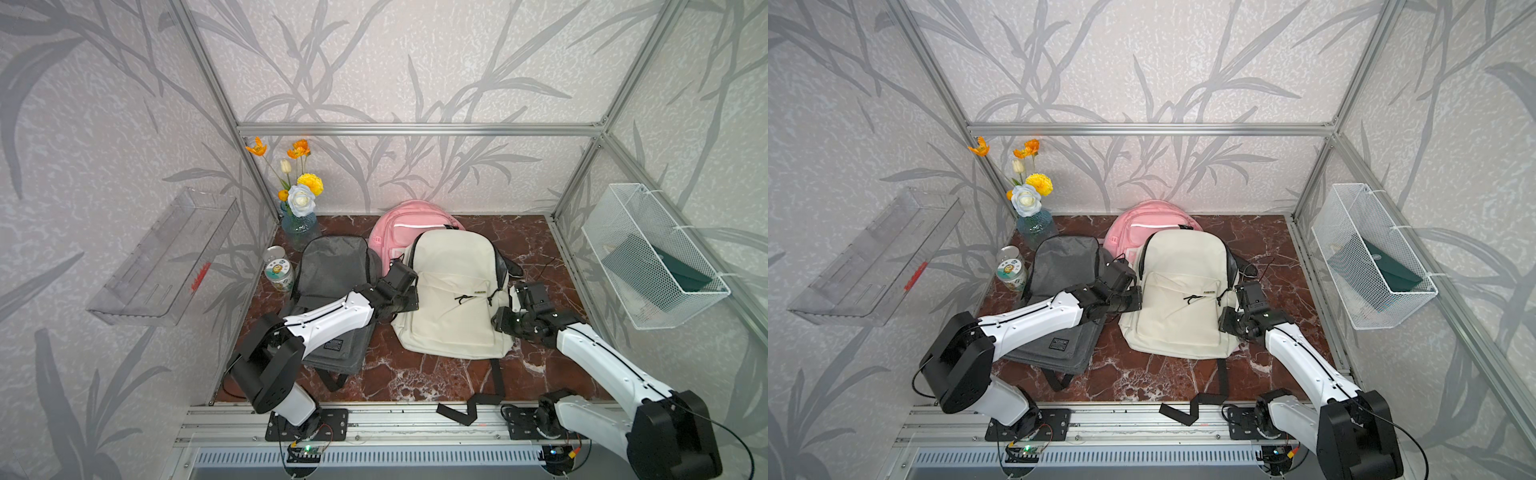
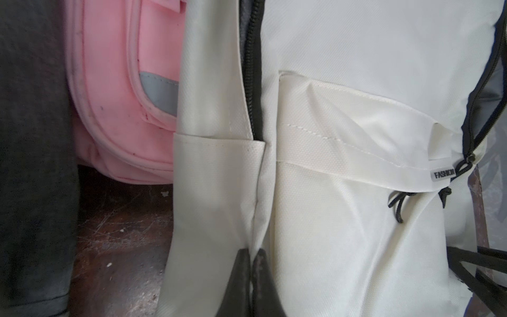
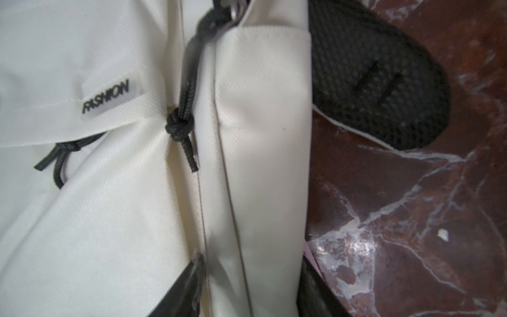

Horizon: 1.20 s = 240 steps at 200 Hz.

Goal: Zip up the backpack
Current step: Adjust the backpack at the center of the board, then zip the zipper on the backpack.

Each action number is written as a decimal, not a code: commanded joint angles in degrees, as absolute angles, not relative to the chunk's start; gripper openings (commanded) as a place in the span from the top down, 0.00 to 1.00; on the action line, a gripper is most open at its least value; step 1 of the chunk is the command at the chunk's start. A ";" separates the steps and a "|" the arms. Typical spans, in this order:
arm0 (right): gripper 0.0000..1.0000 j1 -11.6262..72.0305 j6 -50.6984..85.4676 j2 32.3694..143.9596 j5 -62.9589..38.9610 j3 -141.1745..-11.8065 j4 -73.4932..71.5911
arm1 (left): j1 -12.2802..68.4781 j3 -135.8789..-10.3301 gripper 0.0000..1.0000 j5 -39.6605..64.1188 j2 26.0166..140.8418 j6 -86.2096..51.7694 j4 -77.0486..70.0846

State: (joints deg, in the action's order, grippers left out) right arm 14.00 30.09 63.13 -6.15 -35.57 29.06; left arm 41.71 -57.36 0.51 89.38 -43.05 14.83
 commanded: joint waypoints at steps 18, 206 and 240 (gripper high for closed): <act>0.36 13.93 28.67 59.64 -0.21 -40.54 30.53 | 42.27 -58.51 0.70 -1.26 86.39 -42.27 19.78; 0.42 8.61 29.95 65.83 -16.85 -30.27 11.24 | 47.85 -95.95 0.55 19.33 121.22 -22.41 26.49; 0.47 8.61 30.07 69.21 -17.35 -30.23 8.77 | 47.99 -96.33 0.60 19.03 122.78 -22.85 24.90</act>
